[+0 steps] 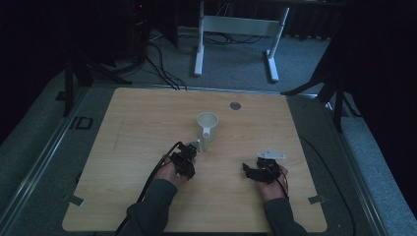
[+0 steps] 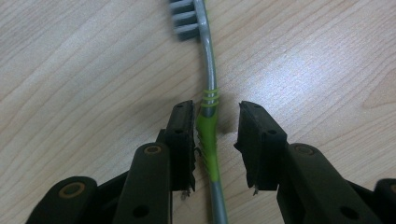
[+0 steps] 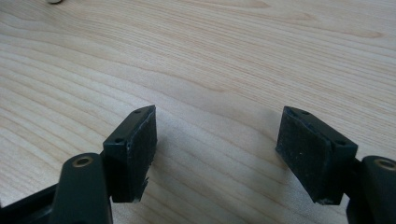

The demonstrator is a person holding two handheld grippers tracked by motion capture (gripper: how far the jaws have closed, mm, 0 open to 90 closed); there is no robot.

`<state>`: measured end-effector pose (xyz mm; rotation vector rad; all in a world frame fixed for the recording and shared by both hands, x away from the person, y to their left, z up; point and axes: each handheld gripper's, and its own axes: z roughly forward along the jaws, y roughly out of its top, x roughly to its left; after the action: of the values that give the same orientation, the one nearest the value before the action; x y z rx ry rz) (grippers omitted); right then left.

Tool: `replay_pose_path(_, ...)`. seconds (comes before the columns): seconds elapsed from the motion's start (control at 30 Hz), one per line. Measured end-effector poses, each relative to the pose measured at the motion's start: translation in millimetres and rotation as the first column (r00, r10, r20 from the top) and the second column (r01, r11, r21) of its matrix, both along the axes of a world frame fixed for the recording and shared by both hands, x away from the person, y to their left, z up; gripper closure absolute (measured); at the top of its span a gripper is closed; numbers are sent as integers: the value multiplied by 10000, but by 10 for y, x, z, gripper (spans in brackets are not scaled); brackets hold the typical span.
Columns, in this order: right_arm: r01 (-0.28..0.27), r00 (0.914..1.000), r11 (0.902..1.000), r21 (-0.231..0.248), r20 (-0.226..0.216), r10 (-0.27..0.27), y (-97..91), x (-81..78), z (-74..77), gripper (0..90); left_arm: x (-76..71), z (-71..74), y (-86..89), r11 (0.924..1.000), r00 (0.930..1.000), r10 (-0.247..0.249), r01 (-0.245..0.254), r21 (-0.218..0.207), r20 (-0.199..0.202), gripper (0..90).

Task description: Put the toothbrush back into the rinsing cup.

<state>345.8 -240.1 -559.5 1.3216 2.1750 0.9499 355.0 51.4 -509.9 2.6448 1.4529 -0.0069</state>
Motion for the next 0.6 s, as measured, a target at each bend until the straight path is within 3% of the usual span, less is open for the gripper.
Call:
replay_pose_path(0.27, 2, 10000, 10000, 2, -1, -2, 0, 0, 0, 284, 17, -37, -2, 10000, 9996, -8, 10, 88, -274, 685)
replay_pose_path(0.6, 2, 10000, 10000, 2, 0, -2, 0, 0, 0, 284, 26, -55, 1, 10000, 9995, -76, 78, 54, -313, 751)
